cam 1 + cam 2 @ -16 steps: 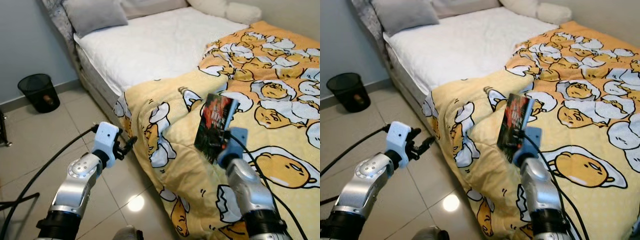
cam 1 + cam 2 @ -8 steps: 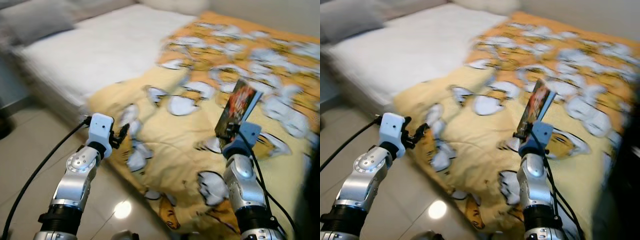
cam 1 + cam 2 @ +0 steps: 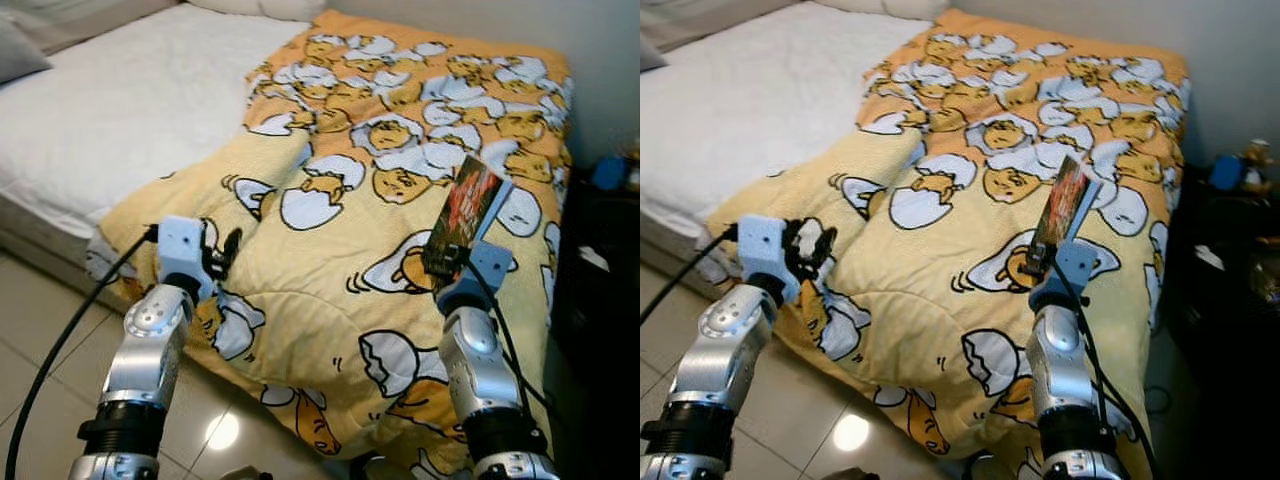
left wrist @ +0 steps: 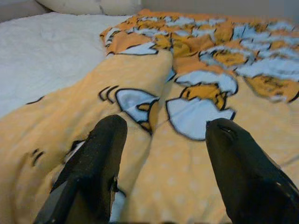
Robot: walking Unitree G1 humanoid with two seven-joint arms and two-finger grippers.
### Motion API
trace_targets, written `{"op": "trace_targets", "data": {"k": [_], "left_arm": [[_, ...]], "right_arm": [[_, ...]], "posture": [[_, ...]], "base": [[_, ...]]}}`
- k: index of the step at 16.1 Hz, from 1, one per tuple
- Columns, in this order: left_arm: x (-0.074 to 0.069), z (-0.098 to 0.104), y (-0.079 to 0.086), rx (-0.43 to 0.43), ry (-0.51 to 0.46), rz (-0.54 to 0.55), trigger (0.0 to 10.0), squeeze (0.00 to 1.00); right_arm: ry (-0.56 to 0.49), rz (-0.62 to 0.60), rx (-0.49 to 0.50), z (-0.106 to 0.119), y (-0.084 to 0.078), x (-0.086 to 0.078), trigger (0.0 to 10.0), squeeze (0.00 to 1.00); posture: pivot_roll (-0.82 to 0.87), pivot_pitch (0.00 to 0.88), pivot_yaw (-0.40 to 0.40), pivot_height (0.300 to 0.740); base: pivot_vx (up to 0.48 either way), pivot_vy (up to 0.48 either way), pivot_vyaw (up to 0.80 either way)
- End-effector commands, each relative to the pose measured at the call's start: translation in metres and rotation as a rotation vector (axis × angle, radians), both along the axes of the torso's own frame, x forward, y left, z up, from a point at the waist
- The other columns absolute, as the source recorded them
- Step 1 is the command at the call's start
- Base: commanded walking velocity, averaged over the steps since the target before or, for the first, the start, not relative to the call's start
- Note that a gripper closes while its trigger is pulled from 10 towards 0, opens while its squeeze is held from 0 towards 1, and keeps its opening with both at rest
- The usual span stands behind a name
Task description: Clean up the room
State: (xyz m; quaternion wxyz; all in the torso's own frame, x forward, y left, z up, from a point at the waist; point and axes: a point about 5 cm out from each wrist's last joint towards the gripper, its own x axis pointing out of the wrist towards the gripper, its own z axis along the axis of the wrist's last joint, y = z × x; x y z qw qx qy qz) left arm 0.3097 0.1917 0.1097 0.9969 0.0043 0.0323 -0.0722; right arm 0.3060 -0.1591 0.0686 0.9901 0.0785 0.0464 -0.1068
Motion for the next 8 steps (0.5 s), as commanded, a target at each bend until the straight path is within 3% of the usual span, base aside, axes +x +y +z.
{"op": "trace_targets", "data": {"k": [1, 3, 5, 8], "left_arm": [[0.002, 0.007, 0.001, -0.019, -0.025, 0.0, 10.0, 0.0], [0.004, 0.007, 0.004, 0.022, -0.013, 0.033, 10.0, 0.0], [0.003, 0.004, 0.005, 0.051, 0.004, 0.019, 10.0, 0.0], [0.002, -0.001, 0.009, 0.2, 0.007, 0.007, 10.0, 0.0]], "right_arm": [[-0.049, 0.003, -0.003, 0.01, 0.003, 0.005, 10.0, 0.0], [-0.057, -0.008, 0.01, 0.01, 0.002, 0.006, 10.0, 0.0], [-0.035, -0.11, 0.027, 0.008, -0.007, 0.005, 10.0, 0.0], [0.005, -0.009, 0.027, 0.004, -0.005, 0.006, 10.0, 0.0]], "posture": [[0.05, 0.0, 0.01, 0.74], [0.05, 0.0, 0.01, 0.74], [0.05, 0.0, 0.01, 0.74], [0.05, 0.0, 0.011, 0.74]], "base": [[0.0, 0.0, -0.8], [0.0, 0.0, -0.8], [0.0, 0.0, -0.8], [0.0, 0.0, -0.8]]}}
